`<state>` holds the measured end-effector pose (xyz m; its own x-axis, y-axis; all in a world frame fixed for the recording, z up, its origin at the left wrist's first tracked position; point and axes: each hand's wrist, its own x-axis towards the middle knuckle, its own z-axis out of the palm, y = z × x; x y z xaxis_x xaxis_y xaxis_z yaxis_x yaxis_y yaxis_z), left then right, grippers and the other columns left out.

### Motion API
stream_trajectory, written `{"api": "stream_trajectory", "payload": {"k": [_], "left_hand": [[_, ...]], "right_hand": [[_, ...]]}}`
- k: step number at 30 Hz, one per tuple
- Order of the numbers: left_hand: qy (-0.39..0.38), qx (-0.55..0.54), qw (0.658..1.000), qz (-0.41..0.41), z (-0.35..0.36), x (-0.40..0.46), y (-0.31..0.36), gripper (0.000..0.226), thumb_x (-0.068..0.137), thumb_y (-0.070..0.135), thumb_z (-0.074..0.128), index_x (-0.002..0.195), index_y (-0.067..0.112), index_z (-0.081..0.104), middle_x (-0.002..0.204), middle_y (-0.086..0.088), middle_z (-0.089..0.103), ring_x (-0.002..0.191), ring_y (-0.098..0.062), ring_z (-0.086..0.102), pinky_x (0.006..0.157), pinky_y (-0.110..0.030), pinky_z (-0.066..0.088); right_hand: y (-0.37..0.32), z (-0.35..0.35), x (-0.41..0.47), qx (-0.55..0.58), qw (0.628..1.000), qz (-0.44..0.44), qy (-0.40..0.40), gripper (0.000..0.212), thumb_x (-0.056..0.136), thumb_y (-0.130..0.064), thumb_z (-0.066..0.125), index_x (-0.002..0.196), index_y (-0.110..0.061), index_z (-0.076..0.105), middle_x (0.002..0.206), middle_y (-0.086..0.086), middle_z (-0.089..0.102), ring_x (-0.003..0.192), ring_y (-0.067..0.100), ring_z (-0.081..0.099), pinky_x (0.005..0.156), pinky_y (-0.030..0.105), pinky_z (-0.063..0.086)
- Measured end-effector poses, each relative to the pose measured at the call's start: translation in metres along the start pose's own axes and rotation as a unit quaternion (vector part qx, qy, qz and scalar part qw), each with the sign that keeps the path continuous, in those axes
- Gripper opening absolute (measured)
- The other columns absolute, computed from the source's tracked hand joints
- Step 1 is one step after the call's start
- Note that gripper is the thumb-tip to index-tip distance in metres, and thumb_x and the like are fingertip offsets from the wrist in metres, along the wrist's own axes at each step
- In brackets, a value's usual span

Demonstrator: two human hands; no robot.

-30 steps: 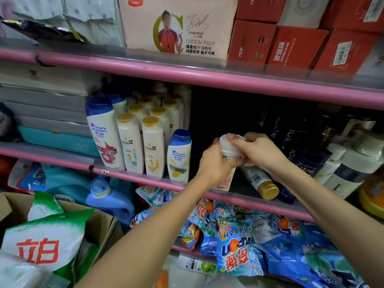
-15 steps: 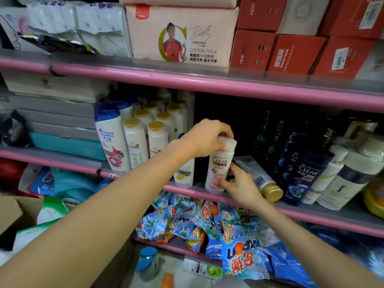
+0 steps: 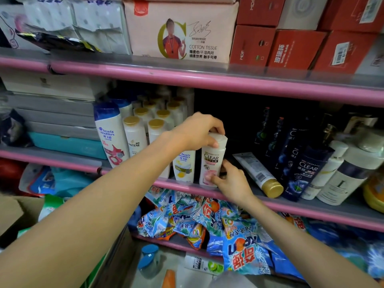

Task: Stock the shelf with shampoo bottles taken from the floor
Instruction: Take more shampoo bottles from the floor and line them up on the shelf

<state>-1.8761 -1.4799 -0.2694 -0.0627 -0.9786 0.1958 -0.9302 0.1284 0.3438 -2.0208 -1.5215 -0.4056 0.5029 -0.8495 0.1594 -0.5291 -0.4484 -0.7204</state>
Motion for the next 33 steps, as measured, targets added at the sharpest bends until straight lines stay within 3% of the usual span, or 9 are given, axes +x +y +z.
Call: {"api": "stream_trajectory", "payload": {"k": [7,11,16,19,22,24,27,30,33], "left_hand": [[-0.006,0.030,1.000,-0.004,-0.001,-0.002,0.004,0.045,0.083,0.024,0.071,0.126,0.020,0.056,0.127,-0.002,0.059,0.117,-0.021,0.053,0.098,-0.033,0.044],[0.132,-0.041,0.990,0.016,0.007,-0.014,0.019,0.041,0.087,0.027,0.064,0.126,0.022,0.055,0.126,0.000,0.057,0.116,-0.015,0.053,0.095,-0.027,0.041],[0.233,-0.076,0.967,0.068,0.057,-0.044,0.042,0.020,0.091,0.017,0.056,0.109,0.014,0.063,0.107,-0.001,0.061,0.106,-0.014,0.053,0.090,-0.026,0.041],[0.175,-0.075,0.980,0.061,0.089,-0.058,0.044,0.023,0.094,0.021,0.052,0.115,0.017,0.061,0.114,0.003,0.057,0.110,-0.012,0.050,0.091,-0.029,0.044],[0.110,-0.175,0.978,-0.018,0.113,-0.066,0.053,0.031,0.096,0.030,0.049,0.125,0.020,0.053,0.119,0.003,0.054,0.105,-0.009,0.053,0.092,-0.029,0.046],[0.041,-0.280,0.951,-0.122,0.120,-0.067,0.061,0.042,0.095,0.039,0.050,0.130,0.016,0.045,0.122,-0.002,0.057,0.102,-0.010,0.056,0.091,-0.029,0.048],[-0.099,-0.478,0.846,-0.215,0.123,-0.067,0.073,0.054,0.092,0.049,0.051,0.128,0.010,0.044,0.116,-0.007,0.062,0.099,-0.016,0.064,0.088,-0.030,0.054],[-0.107,-0.582,0.781,-0.200,0.126,-0.067,0.089,0.041,0.091,0.045,0.057,0.116,0.013,0.054,0.103,-0.003,0.067,0.083,-0.011,0.068,0.078,-0.024,0.058],[-0.037,-0.575,0.793,-0.198,0.128,-0.068,0.097,0.019,0.087,0.043,0.064,0.097,0.027,0.060,0.085,0.003,0.070,0.069,-0.004,0.067,0.069,-0.018,0.057]], "right_hand": [[-0.002,-0.028,0.003,-0.116,0.990,-0.013,-0.077,0.064,0.084,-0.038,0.066,0.136,-0.017,0.036,0.130,0.010,0.055,0.119,0.029,0.053,0.095,0.040,0.047],[0.016,-0.055,0.009,-0.346,0.934,0.089,-0.024,0.072,0.088,-0.041,0.058,0.144,-0.017,0.020,0.137,0.020,0.039,0.126,0.040,0.041,0.099,0.048,0.040],[0.043,-0.064,0.007,-0.360,0.908,0.195,-0.088,0.079,0.089,-0.053,0.052,0.148,-0.018,0.012,0.136,0.025,0.037,0.123,0.040,0.044,0.094,0.042,0.043],[0.049,-0.067,0.006,-0.284,0.940,0.185,-0.048,0.067,0.090,-0.042,0.054,0.144,-0.017,0.023,0.124,0.024,0.051,0.111,0.040,0.054,0.084,0.039,0.046],[0.049,-0.074,0.002,-0.033,0.978,0.206,0.004,0.054,0.087,-0.037,0.060,0.129,-0.010,0.042,0.099,0.012,0.065,0.085,0.030,0.063,0.068,0.031,0.047],[0.044,-0.079,-0.003,0.232,0.944,0.236,0.013,0.050,0.086,-0.037,0.063,0.123,-0.005,0.050,0.085,0.010,0.069,0.074,0.023,0.066,0.066,0.032,0.050],[0.027,-0.085,-0.013,0.505,0.831,0.233,-0.008,0.035,0.090,-0.026,0.059,0.116,-0.003,0.056,0.087,0.013,0.074,0.073,0.020,0.069,0.064,0.029,0.056],[0.007,-0.081,-0.025,0.556,0.797,0.233,-0.040,0.031,0.090,-0.029,0.058,0.109,-0.006,0.059,0.093,0.010,0.074,0.079,0.018,0.072,0.063,0.026,0.057],[-0.005,-0.076,-0.034,0.526,0.817,0.233,-0.038,0.035,0.090,-0.037,0.058,0.108,-0.008,0.062,0.092,0.007,0.075,0.080,0.016,0.073,0.060,0.026,0.058]]}}
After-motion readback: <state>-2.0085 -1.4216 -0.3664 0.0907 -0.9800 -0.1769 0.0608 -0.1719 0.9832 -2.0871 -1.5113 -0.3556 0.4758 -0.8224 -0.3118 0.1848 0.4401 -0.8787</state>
